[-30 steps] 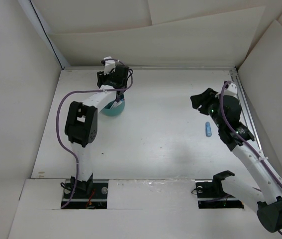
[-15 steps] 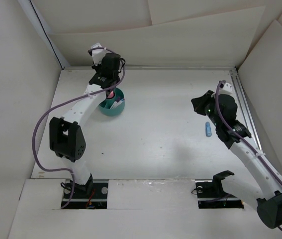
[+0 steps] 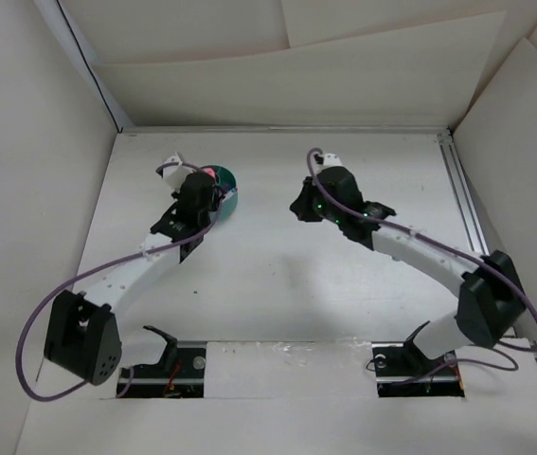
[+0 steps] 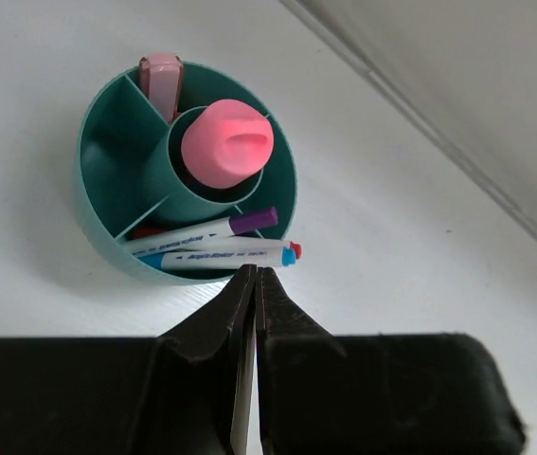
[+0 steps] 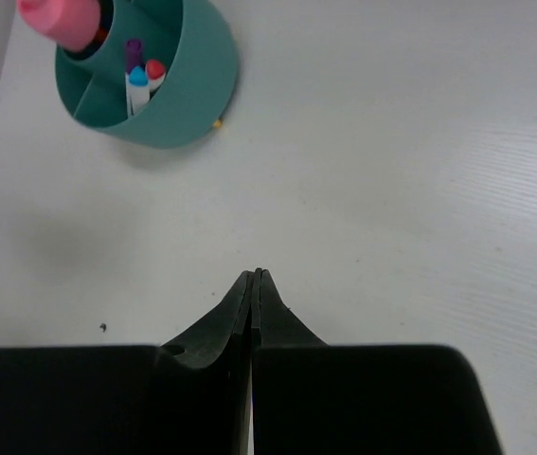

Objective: Sort the stationery into containers

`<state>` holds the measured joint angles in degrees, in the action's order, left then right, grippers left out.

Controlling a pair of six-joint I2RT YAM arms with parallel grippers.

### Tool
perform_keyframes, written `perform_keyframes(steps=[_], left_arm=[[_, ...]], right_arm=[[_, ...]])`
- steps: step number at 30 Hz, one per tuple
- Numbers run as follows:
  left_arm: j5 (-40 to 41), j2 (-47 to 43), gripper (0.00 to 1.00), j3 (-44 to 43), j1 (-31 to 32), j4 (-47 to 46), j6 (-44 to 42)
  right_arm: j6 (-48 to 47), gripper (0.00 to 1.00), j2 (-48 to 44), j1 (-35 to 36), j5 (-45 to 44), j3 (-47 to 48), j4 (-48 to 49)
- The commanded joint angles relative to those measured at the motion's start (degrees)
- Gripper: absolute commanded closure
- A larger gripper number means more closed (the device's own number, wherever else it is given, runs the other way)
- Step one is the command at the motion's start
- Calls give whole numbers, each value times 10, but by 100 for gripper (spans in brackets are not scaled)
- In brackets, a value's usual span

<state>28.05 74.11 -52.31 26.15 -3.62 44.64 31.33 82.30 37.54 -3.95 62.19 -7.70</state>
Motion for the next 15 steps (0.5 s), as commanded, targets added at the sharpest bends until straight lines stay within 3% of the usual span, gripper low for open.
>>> perform_keyframes(steps=[1,9,15], left_arm=[[-14,-85,100,48,-1,-87,36],[-44,-136,100,38,-1,-116,36],[-55,-142,100,7,-1,-121,23]], right_arm=[[-7,100,76,32,24,74,44],[9,100,231,46,72,194,76],[15,100,291,53,129,259,96]])
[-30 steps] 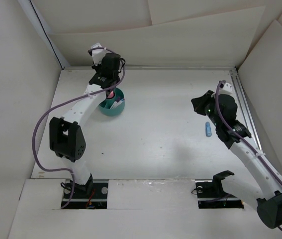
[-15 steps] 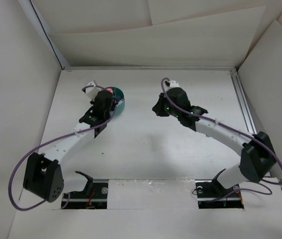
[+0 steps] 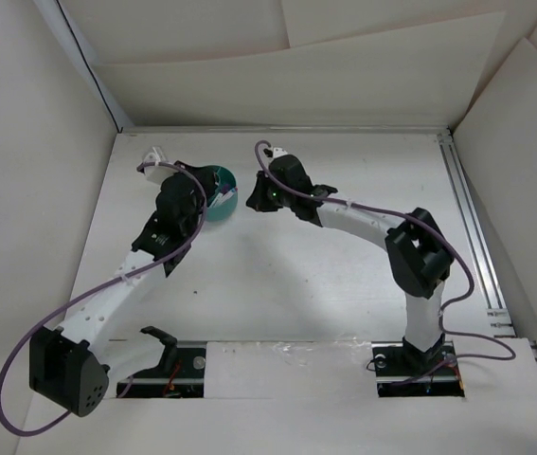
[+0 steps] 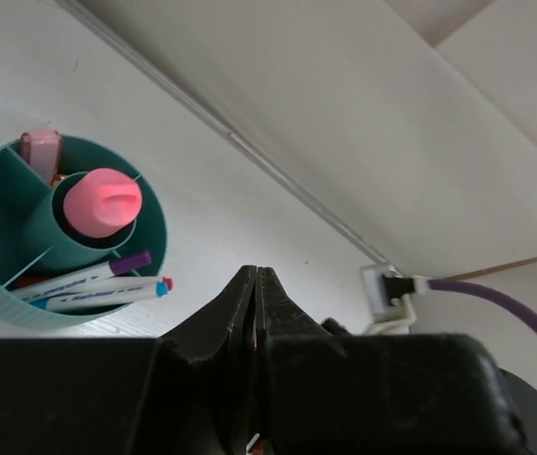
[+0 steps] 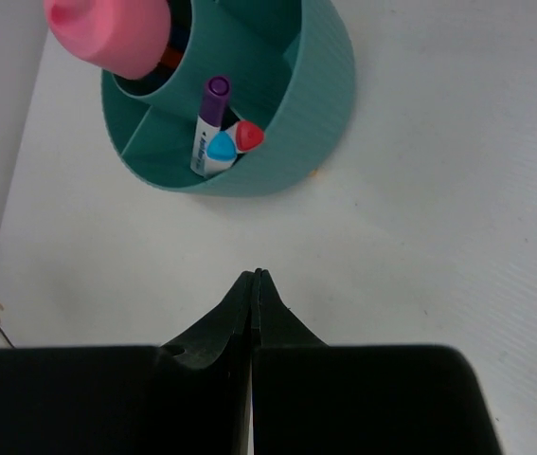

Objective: Sort the stationery into containers

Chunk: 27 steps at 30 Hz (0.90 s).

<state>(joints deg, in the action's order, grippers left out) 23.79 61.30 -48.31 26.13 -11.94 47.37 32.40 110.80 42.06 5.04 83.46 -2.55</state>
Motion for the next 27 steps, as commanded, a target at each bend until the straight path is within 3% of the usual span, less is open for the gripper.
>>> perform_keyframes(steps=[1,27], left_arm=[[-12,-7,100,-33,-1,-44,-10],[-35,3,100,-35,-1,-74,-20]], right_arm=[[12,100,21,7,39,54,45],[17,100,144,-22,49,204,23]])
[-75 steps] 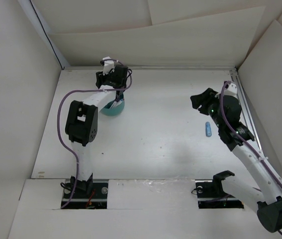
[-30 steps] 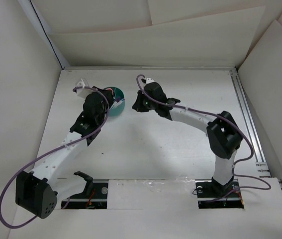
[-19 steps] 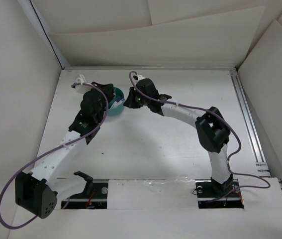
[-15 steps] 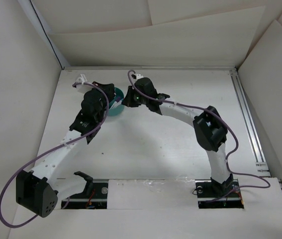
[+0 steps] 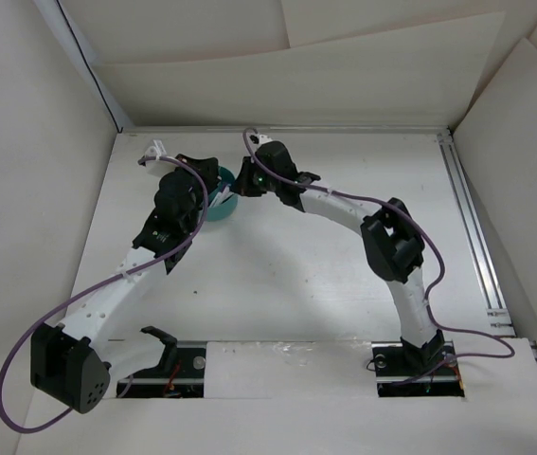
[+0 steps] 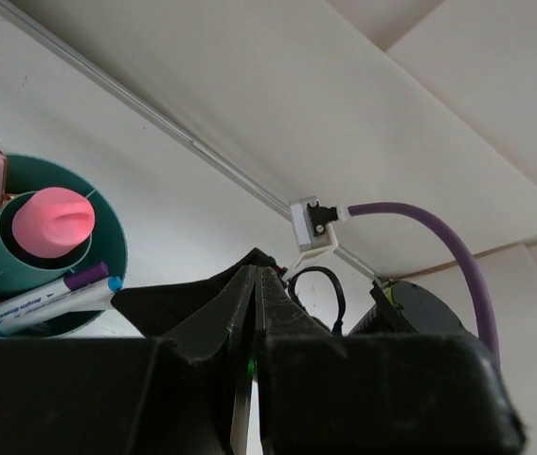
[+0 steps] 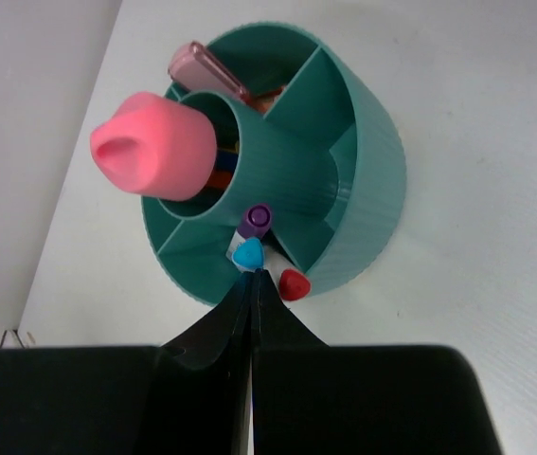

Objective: Sort the stationery into containers

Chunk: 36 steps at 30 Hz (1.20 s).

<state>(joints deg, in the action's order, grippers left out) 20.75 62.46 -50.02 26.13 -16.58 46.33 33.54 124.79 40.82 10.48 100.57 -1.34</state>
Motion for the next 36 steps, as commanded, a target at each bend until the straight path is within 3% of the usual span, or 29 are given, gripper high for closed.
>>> perform_keyframes(steps=[1,20,22,23,26,33,36], left_arm=[[-5,-8,100,-17,-1,-28,-10],[-5,7,100,-23,-1,-33,-10],[-5,7,100,-23,-1,-33,-10],[-5,7,100,-23,-1,-33,-15],[-11,14,99,-28,-1,-33,-15],[-11,25,99,-28,-1,-33,-15],[-11,25,99,-28,-1,-33,-15]], right_arm=[[6,100,9,-9,-11,38,11],[0,100,19,-14,-10,51,-8],[0,89,26,-14,-18,59,-21],[0,75,32,-14,-24,59,-21],[0,56,32,-14,-43,59,-21],[-5,53,61,-14,-58,103,-54],[-5,62,73,-14,-58,110,-54]])
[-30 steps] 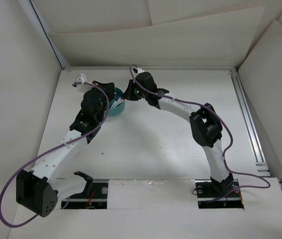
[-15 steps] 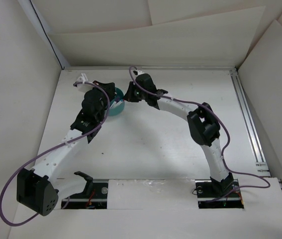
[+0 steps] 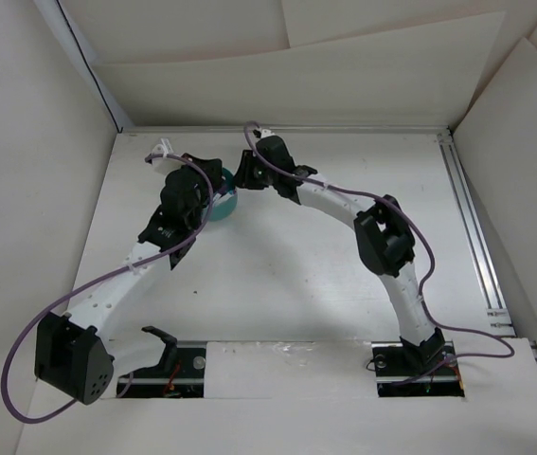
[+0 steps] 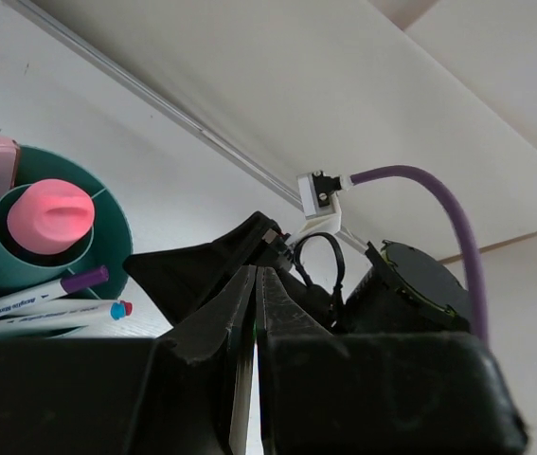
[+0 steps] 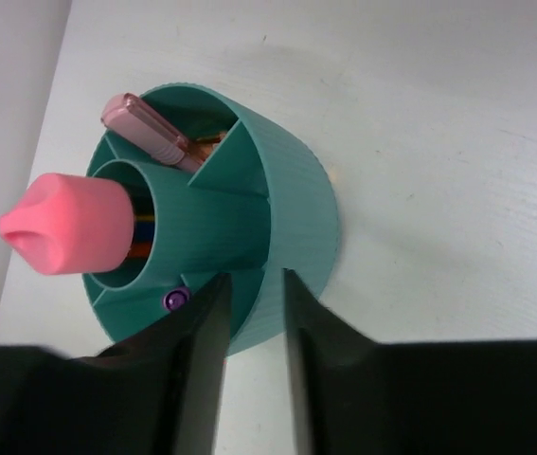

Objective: Sort the stationery into containers

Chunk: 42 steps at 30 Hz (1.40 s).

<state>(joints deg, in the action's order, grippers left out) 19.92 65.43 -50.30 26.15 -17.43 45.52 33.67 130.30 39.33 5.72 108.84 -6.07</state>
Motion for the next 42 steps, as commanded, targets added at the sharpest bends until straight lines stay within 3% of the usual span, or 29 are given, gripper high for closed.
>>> perform_keyframes(steps=[1,12,19,21,22,26,29,33,35,36,37,42], left_arm=[[-2,-5,99,-25,-1,-24,-7],[3,-5,99,-25,-12,-24,-12],[3,-5,99,-25,-12,-19,-12],[3,0,99,-25,-12,-19,-12],[3,0,99,-25,-12,-19,-12],[3,0,98,-31,-12,-13,-12],[8,7,98,-31,-12,-13,-12],[66,25,98,-37,-29,38,-12],[78,25,100,-32,-45,49,-3],[84,25,100,-32,-62,62,21],[77,30,100,-17,-72,62,21],[80,58,100,-6,-109,104,42]], right_arm=[[-6,69,24,0,-11,27,-7],[-6,87,56,0,-5,88,-18],[7,86,101,-10,13,183,-7],[14,82,107,-16,44,208,-2],[20,69,107,-16,52,208,-2],[5,44,68,-28,77,198,11],[-10,37,2,-41,88,139,18],[-24,37,-84,-46,83,27,31],[-29,52,-112,-51,76,-39,36],[-29,83,-141,-51,76,-61,36],[-29,98,-157,-51,69,-83,36],[-43,100,-269,-46,12,-226,36]])
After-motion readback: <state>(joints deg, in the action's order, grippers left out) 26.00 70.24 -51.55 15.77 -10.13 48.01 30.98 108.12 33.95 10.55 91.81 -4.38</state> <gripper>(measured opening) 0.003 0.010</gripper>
